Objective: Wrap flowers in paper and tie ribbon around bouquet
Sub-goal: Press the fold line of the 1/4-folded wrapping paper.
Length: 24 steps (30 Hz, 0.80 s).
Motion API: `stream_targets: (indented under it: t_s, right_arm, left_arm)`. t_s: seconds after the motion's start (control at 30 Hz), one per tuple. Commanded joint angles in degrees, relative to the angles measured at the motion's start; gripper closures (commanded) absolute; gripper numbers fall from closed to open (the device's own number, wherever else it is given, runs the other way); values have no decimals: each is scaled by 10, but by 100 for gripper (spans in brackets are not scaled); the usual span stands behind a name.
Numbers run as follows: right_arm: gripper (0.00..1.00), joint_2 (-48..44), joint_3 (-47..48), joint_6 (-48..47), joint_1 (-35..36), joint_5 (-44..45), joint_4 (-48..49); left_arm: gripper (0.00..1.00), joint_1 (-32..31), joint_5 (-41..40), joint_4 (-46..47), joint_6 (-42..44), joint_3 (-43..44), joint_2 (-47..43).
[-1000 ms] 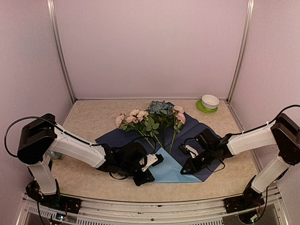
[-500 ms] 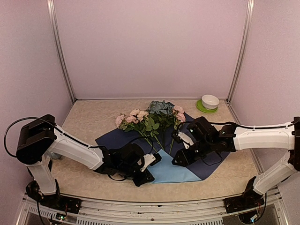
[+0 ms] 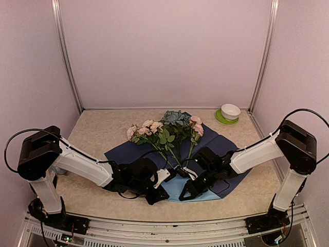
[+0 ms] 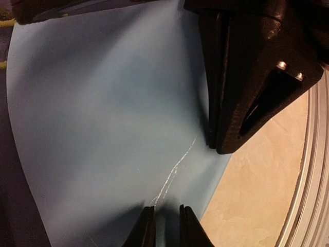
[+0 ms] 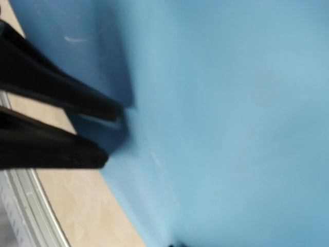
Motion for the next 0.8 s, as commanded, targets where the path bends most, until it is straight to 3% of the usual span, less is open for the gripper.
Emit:
stream_targets:
  t_s: [0.0, 0.4, 0.6, 0.77]
  right_arm:
    - [100, -7, -46, 1, -3, 3, -6]
    - [100, -129, -159, 54, -102, 64, -70]
    - [100, -182, -206, 90, -107, 64, -88]
    - [100, -232, -214, 101, -120, 111, -173]
  left_arm:
    - [83, -6, 10, -80, -1, -20, 21]
    - [83, -1, 8, -90, 4, -27, 20]
    - [83, 0, 5, -93, 2, -32, 13]
    - [82, 0, 5, -90, 0, -40, 8]
